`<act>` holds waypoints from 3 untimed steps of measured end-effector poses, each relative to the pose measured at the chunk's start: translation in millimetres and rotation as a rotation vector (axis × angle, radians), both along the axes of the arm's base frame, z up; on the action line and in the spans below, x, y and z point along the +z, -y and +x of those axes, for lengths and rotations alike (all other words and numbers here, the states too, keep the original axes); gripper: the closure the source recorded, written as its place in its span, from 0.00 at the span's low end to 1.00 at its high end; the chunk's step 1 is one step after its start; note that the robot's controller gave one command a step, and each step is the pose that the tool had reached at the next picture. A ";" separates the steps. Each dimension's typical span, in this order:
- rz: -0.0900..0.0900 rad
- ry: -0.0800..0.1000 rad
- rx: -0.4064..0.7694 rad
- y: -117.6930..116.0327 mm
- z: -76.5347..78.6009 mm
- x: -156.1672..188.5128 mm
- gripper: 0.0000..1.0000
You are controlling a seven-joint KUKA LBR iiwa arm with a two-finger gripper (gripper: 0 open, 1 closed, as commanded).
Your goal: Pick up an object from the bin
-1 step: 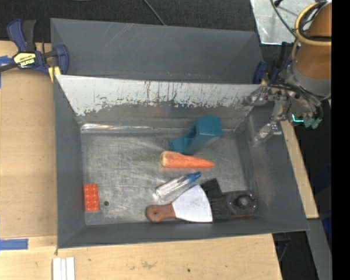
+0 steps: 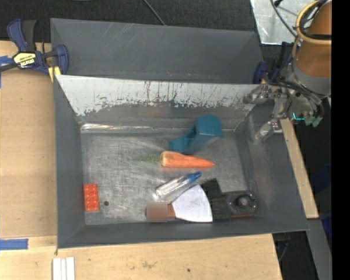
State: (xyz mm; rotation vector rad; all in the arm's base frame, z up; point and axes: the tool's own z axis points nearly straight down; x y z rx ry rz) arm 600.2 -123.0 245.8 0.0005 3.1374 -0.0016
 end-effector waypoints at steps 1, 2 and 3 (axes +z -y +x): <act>-0.001 0.004 0.067 -15.7 -19.1 -42.9 0.00; -0.002 -0.001 0.079 -72.2 -55.1 -59.7 0.00; 0.000 -0.002 0.222 -101.1 -65.1 -53.8 0.00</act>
Offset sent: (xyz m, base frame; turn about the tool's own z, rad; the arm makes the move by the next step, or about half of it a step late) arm -0.0645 0.0902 -0.0605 -0.0845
